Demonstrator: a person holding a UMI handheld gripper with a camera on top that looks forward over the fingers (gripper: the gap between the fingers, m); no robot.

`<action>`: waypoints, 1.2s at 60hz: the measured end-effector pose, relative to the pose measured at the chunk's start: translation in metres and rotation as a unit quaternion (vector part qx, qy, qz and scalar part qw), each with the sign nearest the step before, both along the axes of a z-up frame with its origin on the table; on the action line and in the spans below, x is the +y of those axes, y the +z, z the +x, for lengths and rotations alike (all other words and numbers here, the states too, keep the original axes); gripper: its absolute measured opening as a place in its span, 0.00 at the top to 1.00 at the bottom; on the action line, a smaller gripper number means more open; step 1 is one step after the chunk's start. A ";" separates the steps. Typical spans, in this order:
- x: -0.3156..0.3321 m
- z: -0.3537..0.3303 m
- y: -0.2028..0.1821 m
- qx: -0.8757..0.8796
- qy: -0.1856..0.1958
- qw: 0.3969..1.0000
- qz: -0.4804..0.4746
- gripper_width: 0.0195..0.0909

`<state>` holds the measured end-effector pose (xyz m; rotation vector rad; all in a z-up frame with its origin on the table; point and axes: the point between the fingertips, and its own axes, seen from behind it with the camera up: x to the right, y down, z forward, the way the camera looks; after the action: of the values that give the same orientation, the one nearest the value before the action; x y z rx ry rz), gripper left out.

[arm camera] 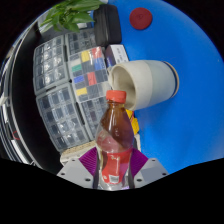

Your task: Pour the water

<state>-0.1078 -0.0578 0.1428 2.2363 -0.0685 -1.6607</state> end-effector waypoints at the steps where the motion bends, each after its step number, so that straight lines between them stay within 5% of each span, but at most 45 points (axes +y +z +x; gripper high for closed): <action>1: 0.000 0.002 -0.001 -0.001 0.001 1.000 -0.002 0.70; 13: 0.006 0.007 -0.004 0.002 0.014 0.999 0.044 0.70; 28: 0.062 0.007 0.066 0.090 0.047 0.926 0.363 0.70; 42: 0.161 0.007 0.116 0.083 0.019 0.773 0.628 0.70; 53: 0.239 0.010 0.092 0.039 0.007 0.688 0.725 0.70; 72: 0.311 0.004 0.006 0.003 0.049 0.624 0.780 0.70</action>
<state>-0.1040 0.2528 0.1484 2.9675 2.2645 -1.7819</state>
